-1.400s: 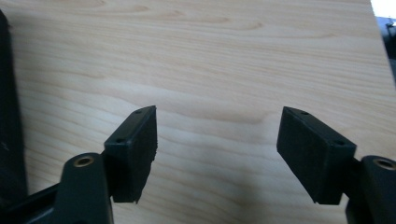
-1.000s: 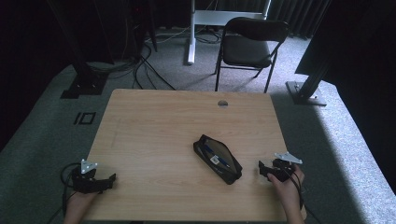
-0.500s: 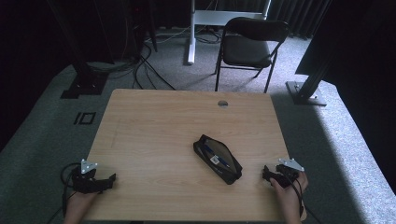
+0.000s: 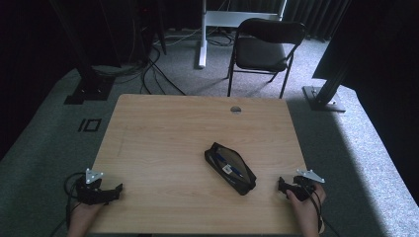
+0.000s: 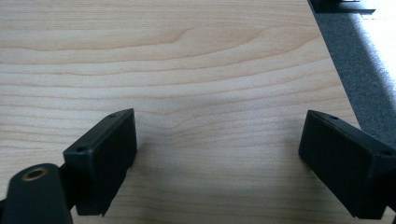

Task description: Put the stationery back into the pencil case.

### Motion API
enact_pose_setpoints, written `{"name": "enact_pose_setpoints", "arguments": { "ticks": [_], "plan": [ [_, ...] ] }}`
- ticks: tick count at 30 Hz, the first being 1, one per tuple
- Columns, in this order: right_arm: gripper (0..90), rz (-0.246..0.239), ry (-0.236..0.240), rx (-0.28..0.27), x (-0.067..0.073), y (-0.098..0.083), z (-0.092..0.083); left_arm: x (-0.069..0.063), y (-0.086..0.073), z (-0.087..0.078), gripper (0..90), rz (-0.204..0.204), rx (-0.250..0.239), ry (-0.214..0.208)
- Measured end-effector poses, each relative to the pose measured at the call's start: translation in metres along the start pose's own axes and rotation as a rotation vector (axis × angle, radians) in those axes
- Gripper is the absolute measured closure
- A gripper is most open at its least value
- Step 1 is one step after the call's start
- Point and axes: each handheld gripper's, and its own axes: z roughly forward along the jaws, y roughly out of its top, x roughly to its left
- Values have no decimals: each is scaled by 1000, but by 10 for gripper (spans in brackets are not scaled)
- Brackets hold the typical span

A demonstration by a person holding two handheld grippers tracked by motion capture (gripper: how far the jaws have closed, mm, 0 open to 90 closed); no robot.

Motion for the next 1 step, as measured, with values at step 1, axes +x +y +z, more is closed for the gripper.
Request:
{"name": "enact_pose_setpoints", "arguments": {
  "ticks": [1],
  "plan": [
    [108, 0, 0, 0, 0, 0, 0, 0, 0, 0, 2, 0, 0, 0]
  ]
}}
